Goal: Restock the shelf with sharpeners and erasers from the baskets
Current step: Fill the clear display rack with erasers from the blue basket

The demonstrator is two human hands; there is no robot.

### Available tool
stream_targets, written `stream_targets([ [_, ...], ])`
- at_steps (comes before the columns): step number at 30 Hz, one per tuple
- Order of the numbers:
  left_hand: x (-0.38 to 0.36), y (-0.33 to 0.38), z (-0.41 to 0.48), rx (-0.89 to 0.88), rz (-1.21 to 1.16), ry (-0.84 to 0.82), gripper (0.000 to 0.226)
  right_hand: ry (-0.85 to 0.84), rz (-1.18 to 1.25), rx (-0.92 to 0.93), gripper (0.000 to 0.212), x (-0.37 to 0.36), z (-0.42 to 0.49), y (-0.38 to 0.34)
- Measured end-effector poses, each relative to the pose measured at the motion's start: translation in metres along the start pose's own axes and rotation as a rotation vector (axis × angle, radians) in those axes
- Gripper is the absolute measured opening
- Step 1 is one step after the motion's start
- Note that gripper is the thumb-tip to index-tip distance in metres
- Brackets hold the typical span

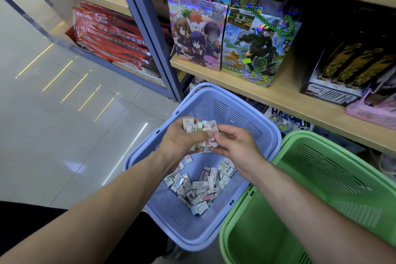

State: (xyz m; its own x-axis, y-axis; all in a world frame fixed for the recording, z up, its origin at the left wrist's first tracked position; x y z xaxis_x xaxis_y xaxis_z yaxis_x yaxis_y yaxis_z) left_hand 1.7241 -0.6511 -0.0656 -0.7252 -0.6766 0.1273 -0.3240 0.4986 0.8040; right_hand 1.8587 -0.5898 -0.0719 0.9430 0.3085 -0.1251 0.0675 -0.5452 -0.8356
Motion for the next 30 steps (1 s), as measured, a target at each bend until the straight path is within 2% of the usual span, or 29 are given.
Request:
stream_targets([
  [5, -0.013, 0.014, -0.014, -0.005, 0.0, -0.037, 0.035, 0.088, -0.002, -0.05, 0.009, 0.022, -0.008, -0.015],
  [9, -0.029, 0.035, -0.036, -0.067, 0.016, -0.076, 0.024, 0.089, -0.028, -0.04, 0.016, 0.038, -0.02, -0.047],
  [11, -0.037, 0.051, -0.048, -0.113, -0.005, -0.08, 0.024, 0.091, -0.038, 0.013, 0.011, 0.048, -0.033, -0.071],
  [13, -0.046, 0.068, -0.063, -0.149, -0.017, -0.1, 0.028, 0.106, -0.019, 0.083, 0.015, 0.065, -0.049, -0.098],
  [15, -0.06, 0.085, -0.084, -0.177, -0.038, -0.159, 0.03, 0.122, 0.026, 0.124, 0.023, 0.087, -0.069, -0.121],
  [21, -0.116, 0.117, -0.151, -0.254, -0.063, -0.323, 0.032, 0.162, 0.113, 0.235, 0.025, 0.148, -0.132, -0.158],
  [26, -0.141, 0.12, -0.179, -0.279, -0.034, -0.344, 0.031, 0.279, 0.096, 0.344, 0.036, 0.184, -0.147, -0.166],
  [30, -0.149, 0.121, -0.189, -0.358, -0.004, -0.279, 0.033, 0.293, 0.135, 0.32, 0.03, 0.197, -0.149, -0.163],
])
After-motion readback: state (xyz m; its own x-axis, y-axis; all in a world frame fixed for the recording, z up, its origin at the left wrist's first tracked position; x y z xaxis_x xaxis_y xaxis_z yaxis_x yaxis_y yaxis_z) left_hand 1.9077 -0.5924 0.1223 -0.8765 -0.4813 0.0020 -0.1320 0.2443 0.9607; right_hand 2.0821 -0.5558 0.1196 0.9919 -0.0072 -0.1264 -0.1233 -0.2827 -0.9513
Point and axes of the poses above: each hand's wrist, its own z-axis towards the middle knuckle, its own x-axis out of the back of the hand, y = z × x, the point moved 9 cm from there along z, towards the middle knuckle, and after that the axes turned 15 degrees about y, right-handed, at the moved point
